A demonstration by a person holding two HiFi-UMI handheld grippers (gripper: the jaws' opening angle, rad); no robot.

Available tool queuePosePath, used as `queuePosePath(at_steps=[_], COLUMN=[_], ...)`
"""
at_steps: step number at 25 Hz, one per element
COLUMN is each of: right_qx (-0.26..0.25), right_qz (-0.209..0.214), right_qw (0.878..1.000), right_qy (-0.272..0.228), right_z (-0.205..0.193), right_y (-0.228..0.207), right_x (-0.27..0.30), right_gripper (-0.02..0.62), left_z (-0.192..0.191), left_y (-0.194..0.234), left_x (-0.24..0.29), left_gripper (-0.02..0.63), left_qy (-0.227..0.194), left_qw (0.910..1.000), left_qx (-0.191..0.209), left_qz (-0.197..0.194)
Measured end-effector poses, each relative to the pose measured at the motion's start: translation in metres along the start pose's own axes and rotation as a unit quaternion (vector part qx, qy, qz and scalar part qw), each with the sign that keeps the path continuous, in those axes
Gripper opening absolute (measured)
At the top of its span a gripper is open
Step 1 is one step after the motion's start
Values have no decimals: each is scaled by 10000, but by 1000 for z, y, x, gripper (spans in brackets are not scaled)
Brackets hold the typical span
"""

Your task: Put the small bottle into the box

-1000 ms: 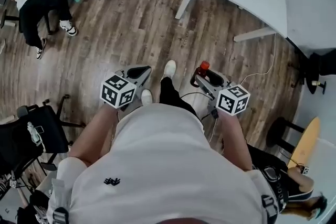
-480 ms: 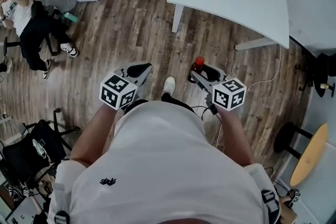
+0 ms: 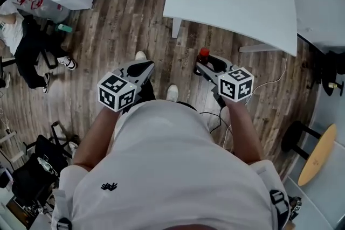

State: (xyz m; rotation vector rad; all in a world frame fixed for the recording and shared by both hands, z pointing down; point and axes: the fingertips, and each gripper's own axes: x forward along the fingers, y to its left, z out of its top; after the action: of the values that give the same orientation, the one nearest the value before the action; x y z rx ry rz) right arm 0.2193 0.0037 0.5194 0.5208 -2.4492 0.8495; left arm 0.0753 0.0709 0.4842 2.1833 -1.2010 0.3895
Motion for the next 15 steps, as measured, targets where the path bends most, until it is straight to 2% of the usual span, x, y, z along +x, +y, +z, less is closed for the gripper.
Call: queuePosePath(at_steps=[6,10,15], right_qx=[291,487,716], right_qz=[-501,-913,-1293], right_qw=[9983,9946,9890], right_qy=[-47,-47,-57], right_z=[57,96,149], right_y=[-32,-52,-89], right_x=[32,56,92], right_gripper=[204,204,204], left_z=[51,87,126], left_y=[59,97,139], left_x=[28,35,34], left_gripper=[6,6,6], left_qy=[108,207,203], left_qw=[9984,9937,9883], left_qx=[269,633,627], left_qz=[-479,-896,-1379])
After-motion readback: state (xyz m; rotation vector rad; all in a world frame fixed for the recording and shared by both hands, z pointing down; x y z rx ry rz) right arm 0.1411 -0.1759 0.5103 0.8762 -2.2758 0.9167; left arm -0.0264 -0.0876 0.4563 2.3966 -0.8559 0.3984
